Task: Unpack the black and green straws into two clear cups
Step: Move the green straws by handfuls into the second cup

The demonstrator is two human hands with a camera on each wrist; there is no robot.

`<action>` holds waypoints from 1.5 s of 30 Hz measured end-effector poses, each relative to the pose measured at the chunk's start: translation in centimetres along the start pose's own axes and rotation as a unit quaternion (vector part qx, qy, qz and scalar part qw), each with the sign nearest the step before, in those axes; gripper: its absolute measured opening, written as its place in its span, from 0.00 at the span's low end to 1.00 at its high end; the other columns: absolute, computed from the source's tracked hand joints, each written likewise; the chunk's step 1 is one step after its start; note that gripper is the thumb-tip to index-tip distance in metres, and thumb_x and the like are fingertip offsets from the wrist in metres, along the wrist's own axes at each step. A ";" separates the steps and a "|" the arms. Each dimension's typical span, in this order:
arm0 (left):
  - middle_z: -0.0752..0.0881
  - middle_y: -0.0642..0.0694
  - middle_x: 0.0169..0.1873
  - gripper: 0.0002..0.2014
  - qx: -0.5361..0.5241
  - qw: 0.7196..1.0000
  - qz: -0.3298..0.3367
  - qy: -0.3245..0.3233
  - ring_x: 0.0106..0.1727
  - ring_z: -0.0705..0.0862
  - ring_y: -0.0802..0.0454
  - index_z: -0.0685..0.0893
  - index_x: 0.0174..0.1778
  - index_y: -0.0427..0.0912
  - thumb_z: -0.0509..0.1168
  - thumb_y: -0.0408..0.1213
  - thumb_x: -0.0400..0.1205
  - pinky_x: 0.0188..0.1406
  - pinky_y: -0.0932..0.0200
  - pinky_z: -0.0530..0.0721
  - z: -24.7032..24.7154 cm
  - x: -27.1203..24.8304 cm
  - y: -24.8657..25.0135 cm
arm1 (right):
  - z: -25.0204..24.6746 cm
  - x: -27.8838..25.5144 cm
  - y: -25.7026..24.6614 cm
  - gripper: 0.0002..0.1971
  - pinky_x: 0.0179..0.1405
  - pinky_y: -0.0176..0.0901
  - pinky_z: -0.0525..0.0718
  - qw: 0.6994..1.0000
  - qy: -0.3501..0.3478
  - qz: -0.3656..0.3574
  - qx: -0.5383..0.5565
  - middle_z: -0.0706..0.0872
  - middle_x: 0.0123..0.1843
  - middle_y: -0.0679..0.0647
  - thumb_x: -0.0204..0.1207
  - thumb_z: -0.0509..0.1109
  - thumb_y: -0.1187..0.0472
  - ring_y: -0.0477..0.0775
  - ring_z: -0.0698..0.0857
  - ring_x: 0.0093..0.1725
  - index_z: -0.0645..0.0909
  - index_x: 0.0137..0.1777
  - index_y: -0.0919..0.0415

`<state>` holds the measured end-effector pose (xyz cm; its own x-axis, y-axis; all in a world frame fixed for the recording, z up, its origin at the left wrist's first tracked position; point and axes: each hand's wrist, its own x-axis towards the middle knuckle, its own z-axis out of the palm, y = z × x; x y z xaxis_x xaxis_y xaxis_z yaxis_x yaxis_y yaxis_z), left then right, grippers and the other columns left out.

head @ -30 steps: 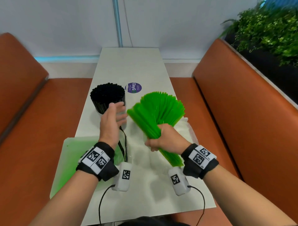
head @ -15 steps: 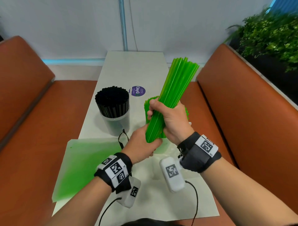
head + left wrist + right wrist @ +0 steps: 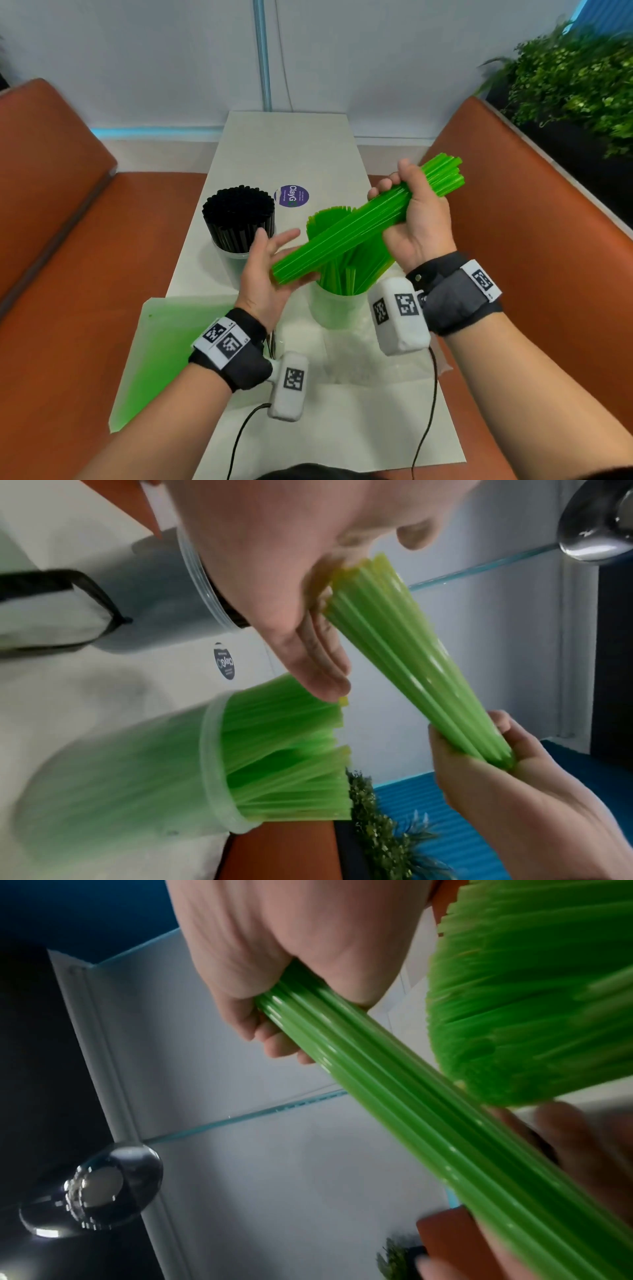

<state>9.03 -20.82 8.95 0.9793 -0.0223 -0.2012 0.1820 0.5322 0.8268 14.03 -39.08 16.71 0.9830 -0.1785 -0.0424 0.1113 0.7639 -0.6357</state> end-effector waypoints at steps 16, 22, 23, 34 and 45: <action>0.82 0.48 0.60 0.24 0.580 0.813 0.023 -0.053 0.50 0.86 0.47 0.82 0.71 0.56 0.58 0.28 0.83 0.54 0.57 0.81 -2.2 1.1 -4.8 | -3.5 -0.5 0.3 0.10 0.39 0.54 0.81 0.955 -0.081 -0.092 -0.269 0.80 0.29 0.58 0.74 0.73 0.69 0.57 0.79 0.29 0.81 0.33 0.59; 0.74 0.50 0.79 0.28 0.631 0.770 -0.010 -0.092 0.70 0.80 0.42 0.76 0.78 0.58 0.57 0.29 0.83 0.73 0.54 0.76 -2.5 1.5 -5.6 | -3.2 1.6 -1.0 0.09 0.38 0.53 0.84 0.925 -0.072 -0.176 -0.329 0.82 0.27 0.55 0.74 0.74 0.68 0.59 0.81 0.29 0.81 0.34 0.59; 0.73 0.52 0.80 0.29 0.633 0.769 -0.010 -0.090 0.72 0.79 0.44 0.75 0.78 0.60 0.57 0.29 0.83 0.73 0.55 0.76 -2.6 1.5 -5.6 | -3.2 1.8 -1.0 0.07 0.37 0.51 0.84 0.919 -0.074 -0.184 -0.341 0.83 0.27 0.55 0.74 0.74 0.67 0.58 0.82 0.29 0.81 0.36 0.62; 0.75 0.53 0.78 0.29 0.619 0.782 -0.013 -0.073 0.57 0.84 0.51 0.74 0.76 0.67 0.58 0.33 0.82 0.54 0.67 0.74 -3.4 1.8 -6.4 | -9.4 2.2 4.8 0.28 0.54 0.41 0.84 0.816 0.030 -0.088 -0.570 0.84 0.60 0.53 0.65 0.81 0.49 0.54 0.81 0.62 0.79 0.63 0.58; 0.79 0.48 0.75 0.28 0.618 0.783 -0.018 -0.062 0.47 0.84 0.52 0.74 0.75 0.68 0.58 0.34 0.82 0.48 0.65 0.77 -3.4 2.1 -6.6 | -6.9 3.1 2.9 0.30 0.81 0.49 0.58 0.693 -0.130 -0.204 -0.679 0.60 0.84 0.51 0.76 0.67 0.40 0.51 0.58 0.84 0.64 0.78 0.34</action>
<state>9.59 -21.48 1.33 0.9588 -0.1421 -0.2462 0.0805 -0.6950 0.7145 16.40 -41.68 9.39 0.9228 0.0448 0.3827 0.3215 -0.6368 -0.7008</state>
